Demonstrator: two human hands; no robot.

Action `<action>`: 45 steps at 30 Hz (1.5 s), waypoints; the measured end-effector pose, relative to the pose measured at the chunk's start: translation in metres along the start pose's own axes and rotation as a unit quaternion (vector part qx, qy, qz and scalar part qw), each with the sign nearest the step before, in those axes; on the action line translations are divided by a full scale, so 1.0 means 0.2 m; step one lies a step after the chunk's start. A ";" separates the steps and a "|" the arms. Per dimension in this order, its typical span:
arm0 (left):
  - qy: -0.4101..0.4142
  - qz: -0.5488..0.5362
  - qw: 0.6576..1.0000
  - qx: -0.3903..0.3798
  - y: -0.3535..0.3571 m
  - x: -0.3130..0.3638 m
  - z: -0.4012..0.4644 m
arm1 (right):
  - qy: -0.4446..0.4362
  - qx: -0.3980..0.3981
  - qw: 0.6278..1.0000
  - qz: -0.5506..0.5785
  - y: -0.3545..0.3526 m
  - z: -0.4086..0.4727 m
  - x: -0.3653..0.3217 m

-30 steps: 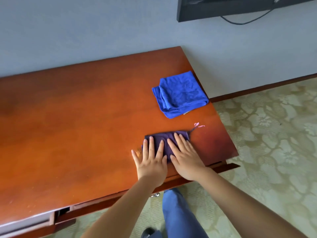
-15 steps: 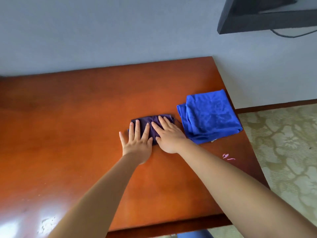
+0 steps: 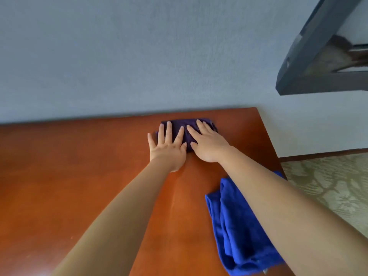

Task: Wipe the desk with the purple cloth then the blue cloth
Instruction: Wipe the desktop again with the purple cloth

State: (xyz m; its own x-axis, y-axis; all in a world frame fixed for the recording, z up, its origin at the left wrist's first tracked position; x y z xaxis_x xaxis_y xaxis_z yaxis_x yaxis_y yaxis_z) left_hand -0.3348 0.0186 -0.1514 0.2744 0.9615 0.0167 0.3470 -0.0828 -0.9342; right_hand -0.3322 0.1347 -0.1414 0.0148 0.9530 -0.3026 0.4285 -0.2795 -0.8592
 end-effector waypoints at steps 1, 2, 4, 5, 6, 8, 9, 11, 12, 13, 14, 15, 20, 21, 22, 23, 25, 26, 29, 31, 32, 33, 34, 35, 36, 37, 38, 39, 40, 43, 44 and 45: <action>0.003 0.000 1.000 0.004 -0.03 0.02 0.07 | 0.004 0.007 1.000 -0.002 -0.04 0.05 0.03; 0.004 0.001 1.000 0.009 -0.05 0.03 0.13 | 0.006 0.013 1.000 -0.006 -0.07 0.09 0.06; 0.006 0.007 1.000 0.017 -0.09 0.05 0.24 | 0.009 0.026 1.000 -0.011 -0.12 0.17 0.11; 0.005 0.008 1.000 0.018 -0.10 0.06 0.28 | 0.010 0.033 0.999 -0.013 -0.13 0.20 0.13; 0.004 0.010 1.000 0.021 -0.11 0.06 0.30 | 0.011 0.040 0.999 -0.015 -0.15 0.22 0.14; 0.006 0.013 1.000 0.021 -0.11 0.07 0.32 | 0.009 0.046 0.999 -0.016 -0.15 0.22 0.15; 0.008 0.015 1.000 0.018 -0.11 0.07 0.30 | 0.008 0.043 0.999 -0.014 -0.15 0.21 0.15; 0.013 0.016 1.000 0.009 -0.08 0.09 0.24 | 0.003 0.039 0.999 -0.010 -0.12 0.14 0.16; 0.017 0.013 1.000 0.002 -0.06 0.11 0.19 | -0.001 0.036 0.999 -0.008 -0.10 0.09 0.16; 0.024 0.009 1.000 -0.005 -0.04 0.13 0.14 | -0.004 0.034 0.999 -0.007 -0.07 0.03 0.16; 0.033 0.006 0.999 -0.012 -0.02 0.16 0.07 | -0.005 0.031 0.999 -0.007 -0.05 -0.05 0.17; 0.042 0.004 0.999 -0.019 0.01 0.19 0.00 | -0.004 0.026 1.000 -0.010 -0.02 -0.14 0.18; 0.082 0.030 0.995 -0.051 0.11 0.33 -0.25 | 0.005 0.007 0.999 -0.033 0.07 -0.47 0.27; 0.085 0.032 0.994 -0.053 0.10 0.35 -0.24 | 0.012 0.005 0.999 -0.029 0.06 -0.47 0.29; 0.087 0.033 0.994 -0.055 0.09 0.36 -0.21 | 0.021 0.003 1.000 -0.021 0.04 -0.45 0.31; 0.087 0.033 0.994 -0.057 0.07 0.38 -0.17 | 0.029 0.002 1.000 -0.011 0.01 -0.41 0.32; 0.079 0.024 0.995 -0.059 0.04 0.42 -0.08 | 0.041 0.007 0.999 0.010 -0.05 -0.31 0.37; 0.074 0.020 0.996 -0.055 0.02 0.44 -0.02 | 0.045 0.010 0.999 0.018 -0.08 -0.26 0.39; 0.066 0.019 0.997 -0.036 -0.05 0.53 0.16 | 0.059 0.030 0.997 0.035 -0.18 -0.13 0.50; 0.068 0.024 0.997 -0.025 -0.10 0.59 0.28 | 0.071 0.047 0.995 0.044 -0.24 -0.05 0.57; 0.071 0.026 0.997 -0.020 -0.11 0.61 0.32 | 0.077 0.056 0.994 0.046 -0.26 -0.03 0.61; 0.073 0.028 0.997 -0.016 -0.12 0.64 0.35 | 0.081 0.064 0.994 0.047 -0.27 -0.01 0.64; 0.074 0.029 0.997 -0.013 -0.13 0.65 0.38 | 0.085 0.071 0.993 0.046 -0.27 0.00 0.66; 0.077 0.029 0.997 -0.011 -0.13 0.66 0.39 | 0.087 0.075 0.992 0.047 -0.27 0.00 0.67; 0.080 0.029 0.996 -0.009 -0.12 0.66 0.38 | 0.089 0.076 0.992 0.048 -0.26 -0.02 0.67; 0.085 0.031 0.996 -0.010 -0.12 0.67 0.37 | 0.092 0.076 0.992 0.051 -0.25 -0.04 0.67; 0.090 0.034 0.995 -0.010 -0.10 0.67 0.34 | 0.096 0.077 0.991 0.057 -0.23 -0.08 0.66; 0.096 0.038 0.995 -0.013 -0.09 0.67 0.31 | 0.101 0.079 0.990 0.065 -0.21 -0.12 0.65; 0.102 0.039 0.994 -0.018 -0.08 0.68 0.27 | 0.106 0.077 0.988 0.076 -0.20 -0.16 0.65; 0.118 0.039 0.992 -0.034 -0.03 0.71 0.14 | 0.117 0.068 0.986 0.101 -0.15 -0.29 0.63; 0.123 0.042 0.991 -0.036 -0.01 0.71 0.10 | 0.119 0.067 0.985 0.104 -0.14 -0.34 0.62; 0.128 0.046 0.990 -0.038 0.00 0.72 0.05 | 0.121 0.066 0.985 0.106 -0.12 -0.39 0.62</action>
State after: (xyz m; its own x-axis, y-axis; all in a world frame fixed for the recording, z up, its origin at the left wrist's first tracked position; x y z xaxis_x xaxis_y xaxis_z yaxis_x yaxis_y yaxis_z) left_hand -0.3036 0.1602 -0.1528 0.5231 0.8516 0.0326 0.3747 -0.1955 -0.9063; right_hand -0.2705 0.2679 -0.1263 0.3128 0.8669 -0.3880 0.2722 -0.4732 -0.8378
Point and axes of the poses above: each hand's wrist, its own z-axis towards the middle knuckle, its own y-axis out of the palm, x = y × z, the point moved 7 cm from there along z, towards the middle knuckle, and after that the axes turned 5 degrees about z, right-handed, at the moved point
